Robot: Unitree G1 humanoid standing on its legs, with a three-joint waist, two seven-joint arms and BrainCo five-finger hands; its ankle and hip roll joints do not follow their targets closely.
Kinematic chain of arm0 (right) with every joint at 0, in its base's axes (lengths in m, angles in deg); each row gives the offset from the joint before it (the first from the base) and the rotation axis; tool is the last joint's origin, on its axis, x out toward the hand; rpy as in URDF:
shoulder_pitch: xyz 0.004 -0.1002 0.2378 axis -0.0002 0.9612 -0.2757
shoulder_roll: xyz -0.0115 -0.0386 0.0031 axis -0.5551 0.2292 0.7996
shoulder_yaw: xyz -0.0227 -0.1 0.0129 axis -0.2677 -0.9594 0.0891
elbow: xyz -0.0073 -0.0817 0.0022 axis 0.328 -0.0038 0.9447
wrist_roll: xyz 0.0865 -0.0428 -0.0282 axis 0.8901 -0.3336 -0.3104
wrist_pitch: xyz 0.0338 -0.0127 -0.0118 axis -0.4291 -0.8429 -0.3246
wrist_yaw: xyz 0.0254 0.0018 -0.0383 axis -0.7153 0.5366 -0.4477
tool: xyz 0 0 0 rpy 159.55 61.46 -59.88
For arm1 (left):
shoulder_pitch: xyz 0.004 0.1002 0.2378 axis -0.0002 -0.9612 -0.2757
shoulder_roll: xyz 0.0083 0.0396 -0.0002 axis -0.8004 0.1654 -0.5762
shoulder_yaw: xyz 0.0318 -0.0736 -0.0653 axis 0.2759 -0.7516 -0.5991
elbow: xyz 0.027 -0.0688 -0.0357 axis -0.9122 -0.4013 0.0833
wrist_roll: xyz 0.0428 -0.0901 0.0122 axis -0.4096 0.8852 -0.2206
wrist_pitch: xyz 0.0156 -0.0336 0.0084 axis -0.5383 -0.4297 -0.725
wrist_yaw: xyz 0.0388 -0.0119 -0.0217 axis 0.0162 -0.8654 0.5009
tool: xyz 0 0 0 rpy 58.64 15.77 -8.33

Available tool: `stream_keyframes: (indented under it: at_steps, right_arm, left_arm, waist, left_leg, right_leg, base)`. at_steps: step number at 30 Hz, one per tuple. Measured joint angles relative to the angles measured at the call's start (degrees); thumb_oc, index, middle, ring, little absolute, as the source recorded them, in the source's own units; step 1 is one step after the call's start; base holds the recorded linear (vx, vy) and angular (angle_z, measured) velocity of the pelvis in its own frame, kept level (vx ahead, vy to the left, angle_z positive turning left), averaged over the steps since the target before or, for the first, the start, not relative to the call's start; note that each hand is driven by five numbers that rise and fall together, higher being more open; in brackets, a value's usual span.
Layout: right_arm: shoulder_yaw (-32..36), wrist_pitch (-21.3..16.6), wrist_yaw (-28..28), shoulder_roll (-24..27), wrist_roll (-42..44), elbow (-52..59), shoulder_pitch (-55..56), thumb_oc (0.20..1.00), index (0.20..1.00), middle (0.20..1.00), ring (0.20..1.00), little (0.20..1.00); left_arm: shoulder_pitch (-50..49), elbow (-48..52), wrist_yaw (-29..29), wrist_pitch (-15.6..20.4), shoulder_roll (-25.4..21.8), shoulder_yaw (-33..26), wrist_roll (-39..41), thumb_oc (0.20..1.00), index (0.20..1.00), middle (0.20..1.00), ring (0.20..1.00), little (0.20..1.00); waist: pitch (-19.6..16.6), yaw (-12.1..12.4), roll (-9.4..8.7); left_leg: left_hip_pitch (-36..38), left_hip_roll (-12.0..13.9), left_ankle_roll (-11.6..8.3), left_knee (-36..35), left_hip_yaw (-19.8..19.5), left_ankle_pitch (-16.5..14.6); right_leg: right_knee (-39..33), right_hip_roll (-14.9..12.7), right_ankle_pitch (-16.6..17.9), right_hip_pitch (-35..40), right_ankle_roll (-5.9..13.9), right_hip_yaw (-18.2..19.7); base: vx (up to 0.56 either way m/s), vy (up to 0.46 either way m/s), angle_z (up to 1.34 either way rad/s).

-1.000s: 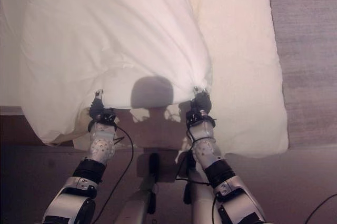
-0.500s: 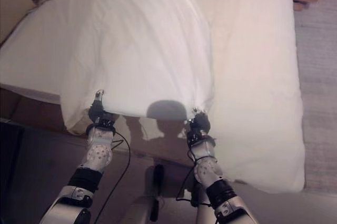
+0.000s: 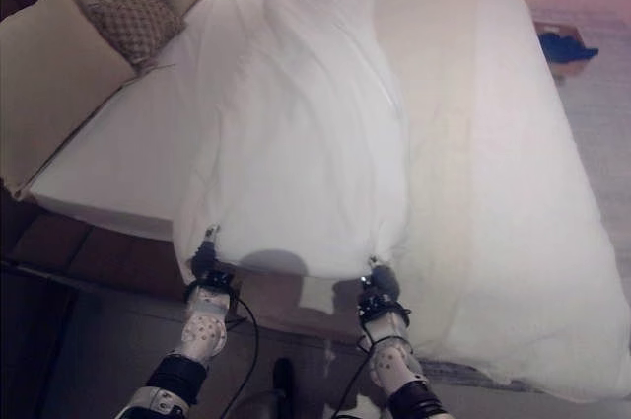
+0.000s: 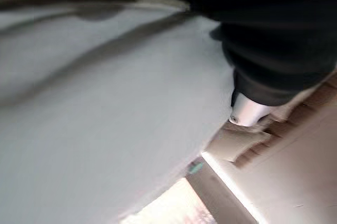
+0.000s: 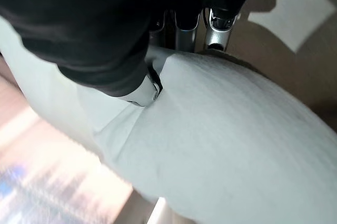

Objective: Make the bed

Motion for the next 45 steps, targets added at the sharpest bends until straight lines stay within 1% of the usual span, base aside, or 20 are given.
stream_keyframes:
  at_steps: [1, 2, 5, 7, 9, 14, 16, 18, 20, 22, 23, 24, 26, 29, 30, 31, 36, 39, 42, 45]
  right_arm:
    - [-0.3, 0.0, 0.1, 0.1, 0.0, 0.0, 0.0, 0.200, 0.200, 0.200, 0.200, 0.200]
    - [-0.5, -0.2, 0.0, 1.9, 0.0, -0.1, 0.5, 0.200, 0.200, 0.200, 0.200, 0.200]
    - [-0.6, -0.4, -0.5, 5.0, 1.5, -2.1, 0.8, 0.200, 0.200, 0.200, 0.200, 0.200]
    - [0.0, -0.3, -0.4, 5.1, 1.6, -1.7, 1.7, 0.200, 0.200, 0.200, 0.200, 0.200]
    - [0.5, -0.1, -0.2, 5.2, 1.7, -1.7, 2.4, 0.200, 0.200, 0.200, 0.200, 0.200]
    - [2.2, 0.4, -1.1, 4.0, 2.2, -2.4, 3.3, 0.200, 0.200, 0.200, 0.200, 0.200]
    - [2.2, 1.0, -1.5, 4.6, 2.2, -2.3, 4.1, 0.200, 0.200, 0.200, 0.200, 0.200]
    - [4.0, 2.1, -1.7, 5.1, 2.1, -1.3, 7.1, 0.200, 0.200, 0.200, 0.200, 0.200]
    - [4.0, 2.3, -2.4, 4.2, 2.1, -2.0, 8.5, 0.200, 0.200, 0.200, 0.200, 0.200]
    - [3.4, 2.4, -2.3, 2.2, 2.1, -2.7, 7.3, 0.200, 0.200, 0.200, 0.200, 0.200]
    - [2.9, 2.4, -2.2, 1.1, 2.1, -3.6, 7.0, 0.200, 0.200, 0.200, 0.200, 0.200]
    - [2.5, 2.4, -2.2, 0.0, 2.1, -4.3, 7.1, 0.200, 0.200, 0.200, 0.200, 0.200]
    - [1.7, 2.6, -1.4, -0.9, 2.2, -5.5, 6.3, 0.200, 0.200, 0.200, 0.200, 0.200]
    - [-0.1, 2.6, 0.3, -1.1, 2.2, -7.5, 4.0, 0.200, 0.200, 0.200, 0.200, 0.200]
    - [-0.2, 2.6, 0.9, -0.8, 2.2, -8.3, 3.7, 0.200, 0.200, 0.200, 0.200, 0.200]
    - [-0.2, 2.5, 1.0, 0.5, 2.3, -9.2, 3.8, 0.200, 0.200, 0.200, 0.200, 0.200]
    - [0.2, 2.1, 0.6, 2.2, 3.2, -9.3, 5.9, 0.200, 0.200, 0.200, 0.200, 0.200]
    - [0.6, 2.1, 0.5, 2.2, 3.3, -10.0, 6.0, 0.200, 0.200, 0.200, 0.200, 0.200]
    - [0.9, 2.1, 0.4, 2.1, 3.2, -10.5, 5.5, 0.200, 0.200, 0.200, 0.200, 0.200]
    - [1.0, 2.2, -0.1, 2.5, 3.2, -10.2, 5.6, 0.200, 0.200, 0.200, 0.200, 0.200]
  left_arm:
    - [0.3, -0.1, 0.0, 0.0, 0.2, -0.4, 0.0, 0.200, 0.200, 0.200, 0.200, 0.200]
    - [0.6, -1.0, 0.1, 0.0, 2.5, -0.4, 0.0, 0.200, 0.200, 0.200, 0.200, 0.200]
    - [1.2, -1.7, -0.1, -1.1, 5.9, 0.6, 0.0, 0.200, 0.200, 0.200, 0.200, 0.200]
    - [0.8, -3.4, 0.0, -1.1, 6.1, 0.5, 0.1, 0.200, 0.200, 0.200, 0.200, 0.200]
    - [1.3, -5.4, 0.1, -1.2, 6.7, 0.6, 0.3, 0.200, 0.200, 0.200, 0.200, 0.200]
    - [2.0, -8.8, 0.8, -1.2, 7.6, -0.1, 1.3, 0.200, 0.200, 0.200, 0.200, 0.200]
    - [1.2, -10.3, 0.6, -1.2, 7.9, 0.1, 1.3, 0.200, 0.200, 0.200, 0.200, 0.200]
    - [-1.1, -12.2, 0.0, -2.0, 9.6, 1.7, 1.3, 0.200, 0.200, 0.200, 0.200, 0.200]
    - [-1.4, -12.0, -0.2, -2.0, 9.7, 1.8, 1.2, 0.200, 0.200, 0.200, 0.200, 0.200]
    - [-1.4, -12.0, -0.7, -2.3, 7.5, 1.5, 1.1, 0.200, 0.200, 0.200, 0.200, 0.200]
    - [-1.5, -12.0, -0.6, -2.2, 6.7, 0.4, 1.1, 0.200, 0.200, 0.200, 0.200, 0.200]
    - [-1.1, -12.0, -0.7, -2.2, 5.9, 0.0, 1.1, 0.200, 0.200, 0.200, 0.200, 0.200]
    - [-1.1, -11.1, -1.0, -2.3, 4.6, -0.6, 1.1, 0.200, 0.200, 0.200, 0.200, 0.200]
    - [-4.0, -9.0, -0.9, -2.2, 4.4, -3.6, 1.1, 0.200, 0.200, 0.200, 0.200, 0.200]
    - [-4.2, -8.8, -0.9, -2.2, 5.1, -4.3, 1.1, 0.200, 0.200, 0.200, 0.200, 0.200]
    - [-4.3, -9.1, -0.9, -2.3, 6.9, -4.4, 1.1, 0.200, 0.200, 0.200, 0.200, 0.200]
    - [-4.7, -9.8, -1.3, -3.0, 9.3, -3.7, 1.0, 0.200, 0.200, 0.200, 0.200, 0.200]
    - [-3.7, -9.7, -1.8, -3.7, 9.4, -2.9, 0.4, 0.200, 0.200, 0.200, 0.200, 0.200]
    - [-2.9, -11.4, -1.9, -3.7, 9.5, -3.2, 0.5, 0.200, 0.200, 0.200, 0.200, 0.200]
    - [-3.4, -11.9, -1.8, -3.7, 9.8, -3.2, 0.5, 0.200, 0.200, 0.200, 0.200, 0.200]
  waist:
    - [-0.2, -0.1, -0.18]
    - [-0.4, -1.1, 2.05]
    - [0.6, -4.0, 2.60]
    - [0.6, -3.4, 0.91]
    - [-0.4, -4.3, 1.87]
    - [-1.3, -4.2, 0.57]
    - [-2.5, -3.5, 0.56]
    - [-4.4, -4.2, -0.42]
    - [-4.9, -4.1, -1.75]
    - [-5.2, -1.2, -2.10]
    - [-5.5, -1.3, -1.24]
    - [-5.5, -1.4, -1.19]
    - [-5.4, 0.1, -1.10]
    - [-5.4, 0.2, -1.30]
    - [-5.5, 0.1, -1.38]
    - [-4.6, -0.3, 0.21]
    - [-4.6, -1.3, 0.24]
    - [-4.1, -1.4, 0.32]
    - [-2.8, -1.4, -0.96]
    - [-2.8, -1.3, -1.25]
  left_leg:
    - [0.4, -1.4, -0.13, -0.6, -1.0, 0.2]
    - [0.5, -2.6, -1.77, -2.4, -2.8, 1.1]
    - [-0.3, -5.7, -2.99, 5.0, -6.7, 2.7]
    - [-1.2, -7.4, -6.90, 10.1, -7.3, -1.8]
    - [-7.0, -0.8, -6.44, 22.8, -7.1, -7.4]
    - [-5.6, 10.2, -6.89, 17.1, -16.3, -9.3]
    - [-4.6, 9.5, -5.04, 15.8, -16.1, -7.9]
    - [-2.4, 5.9, -6.49, 14.2, -9.4, -8.1]
    - [-2.6, 3.2, -7.76, 14.3, -7.0, -8.0]
    - [-3.5, 0.8, -5.14, 15.9, -4.1, -10.0]
    - [-3.7, 0.6, -3.91, 15.6, -4.0, -9.8]
    - [-3.3, 0.4, -2.71, 14.4, -5.2, -9.4]
    - [-1.1, 1.4, -1.89, 9.7, -4.6, -7.2]
    - [3.1, 0.4, -1.19, 3.1, -4.6, -4.9]
    - [3.8, -1.1, -1.05, 1.6, -5.0, -4.2]
    - [4.9, -1.5, -0.95, -0.3, -6.2, -3.3]
    - [6.0, -2.9, -0.72, -0.2, -7.9, -2.3]
    - [4.6, -3.9, -1.20, 2.7, -9.3, -2.4]
    - [3.9, -3.8, -4.59, 5.4, -9.1, -2.9]
    - [3.3, 2.5, -6.93, 4.7, -9.8, -4.6]
  right_leg:
    - [-5.9, 1.7, 2.1, 2.5, -6.02, 0.7]
    - [-7.0, 2.0, 4.0, 4.3, -7.46, 2.0]
    - [6.8, -0.8, 0.5, -0.6, -4.07, 5.5]
    - [2.5, -3.8, 3.3, -0.5, -4.57, 8.3]
    - [0.1, -4.9, 3.8, -1.3, -3.88, 3.2]
    - [-0.3, -6.8, 5.0, -1.0, -1.37, 0.7]
    - [2.1, -8.8, 4.8, -2.5, 1.84, 2.7]
    - [2.6, -15.0, 5.1, -1.3, 3.62, 4.1]
    - [5.6, -18.3, 6.8, -2.4, 1.51, 8.1]
    - [3.7, -21.0, 12.9, -4.6, 1.79, 7.5]
    - [-0.3, -20.9, 18.0, -4.0, -0.72, 6.0]
    - [-0.5, -19.5, 17.2, -3.1, 0.40, 6.0]
    - [5.1, -12.0, 9.1, -3.8, 2.34, 2.9]
    - [0.8, -1.9, 3.3, 0.2, 0.50, -1.9]
    - [-8.0, 1.3, 4.2, 4.1, -3.90, -1.2]
    - [-12.4, 2.1, 7.6, 7.1, -5.60, -0.2]
    - [-8.5, 1.9, 5.9, 7.7, -4.10, 2.9]
    - [-8.6, 0.9, 4.1, 8.7, -5.57, 2.3]
    - [-8.9, -0.9, 4.6, 9.0, -6.86, 1.9]
    - [-10.2, -0.1, 5.3, 9.1, -6.98, 2.2]
  base:
    - [-0.06, 0.280, 0.30]
    - [-0.02, 0.318, 0.80]
    - [0.07, 0.310, 0.93]
    - [0.09, 0.248, -0.03]
    - [0.17, 0.336, -0.10]
    - [0.20, 0.531, -0.19]
    - [0.21, 0.805, -0.14]
    - [0.11, 0.842, 0.14]
    - [-0.02, 0.754, 0.11]
    - [0.00, 0.522, -0.66]
    - [-0.02, 0.496, -0.56]
    - [-0.03, 0.456, -0.26]
    - [-0.02, 0.404, -0.44]
    - [0.00, 0.244, -0.73]
    - [0.04, 0.201, -0.30]
    - [0.02, 0.140, -0.16]
    - [0.05, 0.067, 0.48]
    - [0.02, 0.106, 0.38]
    - [0.06, 0.173, -0.04]
    - [0.07, 0.228, -0.08]
